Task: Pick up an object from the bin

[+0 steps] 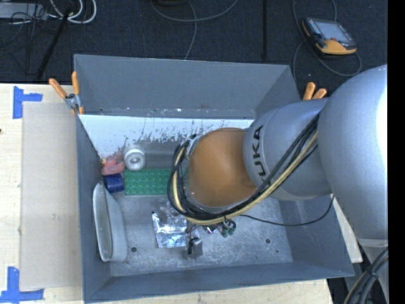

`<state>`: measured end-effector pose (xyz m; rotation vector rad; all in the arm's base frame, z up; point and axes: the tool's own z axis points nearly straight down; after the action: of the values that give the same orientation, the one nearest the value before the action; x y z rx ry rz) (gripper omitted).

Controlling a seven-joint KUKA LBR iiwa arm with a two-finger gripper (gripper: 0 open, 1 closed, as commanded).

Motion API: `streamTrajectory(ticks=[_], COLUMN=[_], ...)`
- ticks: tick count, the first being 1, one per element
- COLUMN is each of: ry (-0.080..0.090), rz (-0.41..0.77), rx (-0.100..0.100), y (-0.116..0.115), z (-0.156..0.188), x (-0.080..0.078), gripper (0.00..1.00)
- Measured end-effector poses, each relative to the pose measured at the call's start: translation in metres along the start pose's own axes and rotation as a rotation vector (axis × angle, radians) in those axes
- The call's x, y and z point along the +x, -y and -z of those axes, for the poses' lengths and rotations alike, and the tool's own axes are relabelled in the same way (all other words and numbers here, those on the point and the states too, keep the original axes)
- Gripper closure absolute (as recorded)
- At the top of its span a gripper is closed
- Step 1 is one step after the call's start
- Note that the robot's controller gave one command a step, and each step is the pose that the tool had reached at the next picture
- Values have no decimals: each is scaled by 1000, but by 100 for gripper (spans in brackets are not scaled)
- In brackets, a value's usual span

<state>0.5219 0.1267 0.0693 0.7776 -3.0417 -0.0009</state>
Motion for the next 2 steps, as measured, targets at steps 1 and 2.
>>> streamTrajectory(ticks=[1, 2], ry=[0, 11], rz=[-6, -17], rx=[0, 3], y=[1, -4], z=[0, 128], x=[0, -12], gripper=[100, 100])
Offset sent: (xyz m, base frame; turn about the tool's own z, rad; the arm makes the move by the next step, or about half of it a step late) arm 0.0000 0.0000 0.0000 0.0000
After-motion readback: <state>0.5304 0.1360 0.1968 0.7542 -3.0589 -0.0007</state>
